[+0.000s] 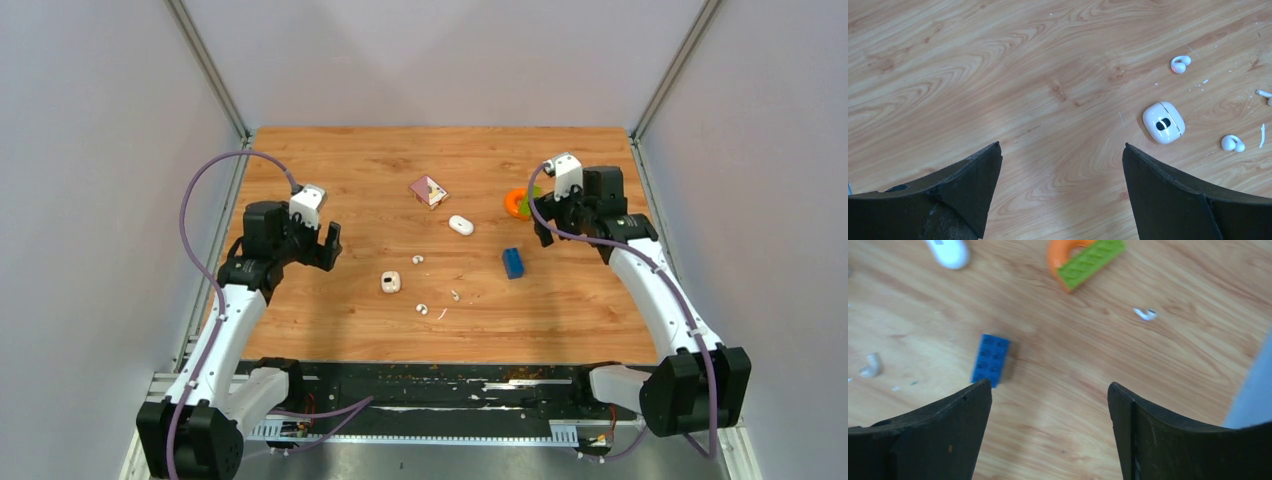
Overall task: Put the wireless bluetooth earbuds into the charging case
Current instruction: Pick up the charging case at the center of the board.
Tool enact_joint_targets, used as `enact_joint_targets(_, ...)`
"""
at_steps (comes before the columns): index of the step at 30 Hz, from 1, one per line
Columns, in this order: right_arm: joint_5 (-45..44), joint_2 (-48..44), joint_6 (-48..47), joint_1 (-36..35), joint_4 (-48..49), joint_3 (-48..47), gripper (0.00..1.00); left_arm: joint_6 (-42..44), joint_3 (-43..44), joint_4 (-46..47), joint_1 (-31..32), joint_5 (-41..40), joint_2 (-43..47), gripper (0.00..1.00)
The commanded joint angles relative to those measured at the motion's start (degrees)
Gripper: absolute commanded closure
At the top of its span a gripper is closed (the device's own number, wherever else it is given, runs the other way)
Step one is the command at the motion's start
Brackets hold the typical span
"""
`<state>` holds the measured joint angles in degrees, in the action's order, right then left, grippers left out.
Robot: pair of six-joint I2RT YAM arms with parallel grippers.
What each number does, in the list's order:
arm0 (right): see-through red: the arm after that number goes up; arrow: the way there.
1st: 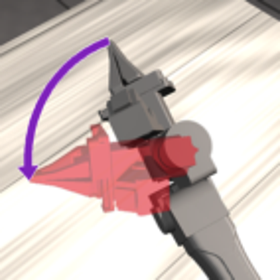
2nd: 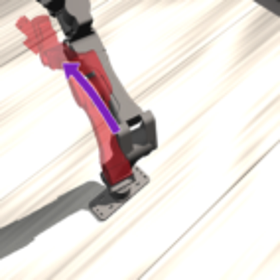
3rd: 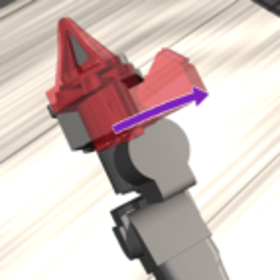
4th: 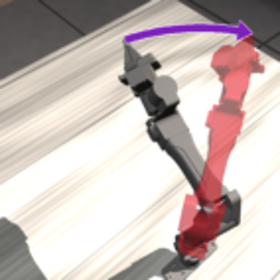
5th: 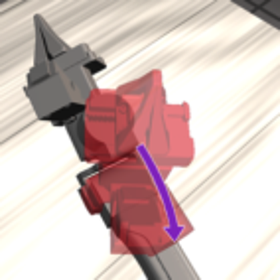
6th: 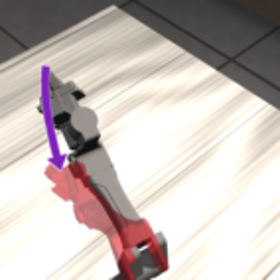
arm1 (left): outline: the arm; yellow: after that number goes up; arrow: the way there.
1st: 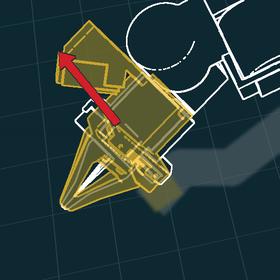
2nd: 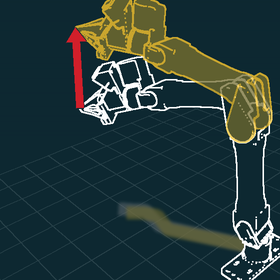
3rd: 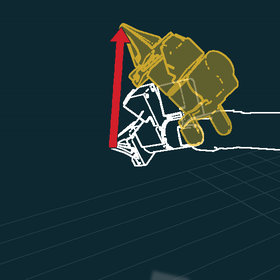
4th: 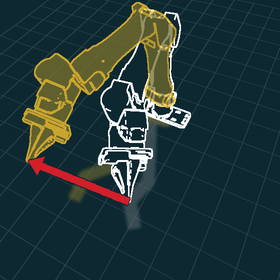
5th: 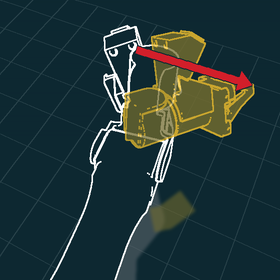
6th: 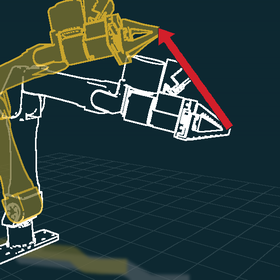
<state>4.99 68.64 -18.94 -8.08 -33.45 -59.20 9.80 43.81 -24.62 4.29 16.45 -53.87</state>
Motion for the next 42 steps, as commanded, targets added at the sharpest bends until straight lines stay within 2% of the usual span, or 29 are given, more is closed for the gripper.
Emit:
enact_joint_targets(1, 21.07, 2.77, -3.41, -3.46, -4.19, -5.7, 0.19, 1.53, 1.82, -1.07, -0.34, 0.28, 1.16, 0.03)
enact_joint_targets(11, 11.35, 12.96, 4.37, -22.83, 0.95, -9.14, 0.16, -1.37, 3.55, -2.81, -0.78, 2.68, 5.81, 0.05)
enact_joint_targets(17, 7.81, 22.56, 12.04, -30.12, 3.53, -11.82, 0.17, -10.68, 6.83, 0.42, -4.1, 4.87, 7.98, 0.07)
enact_joint_targets(22, 7.35, 29.41, 9.49, -37.57, 3.37, -17.58, 0.16, -14.28, 5.83, 1.07, -8.3, 3.56, 11.87, 0.07)
enact_joint_targets(29, 4.39, 41.61, 13.83, -40.53, 4.35, -28.15, 0.1, -18.76, 2.68, 1.13, -11.08, 0.83, 14.79, 0.1)
enact_joint_targets(33, 5.59, 46.05, 16.37, -41.71, 4.66, -33.92, 0.06, -19.54, 2.07, 1.37, -11.36, -1.1, 15.25, 0.1)
enact_joint_targets(36, 2.41, 49.52, 18.35, -43.25, 4.22, -37.7, 0.05, -20.0, 2.16, 1.07, -11.81, -3.31, 15.04, 0.1)
enact_joint_targets(42, -3.99, 55.19, 17.37, -47.76, 5.86, -42.67, 0.01, -21.18, 1.77, 1.99, -11.91, -2.8, 14.73, 0.1)
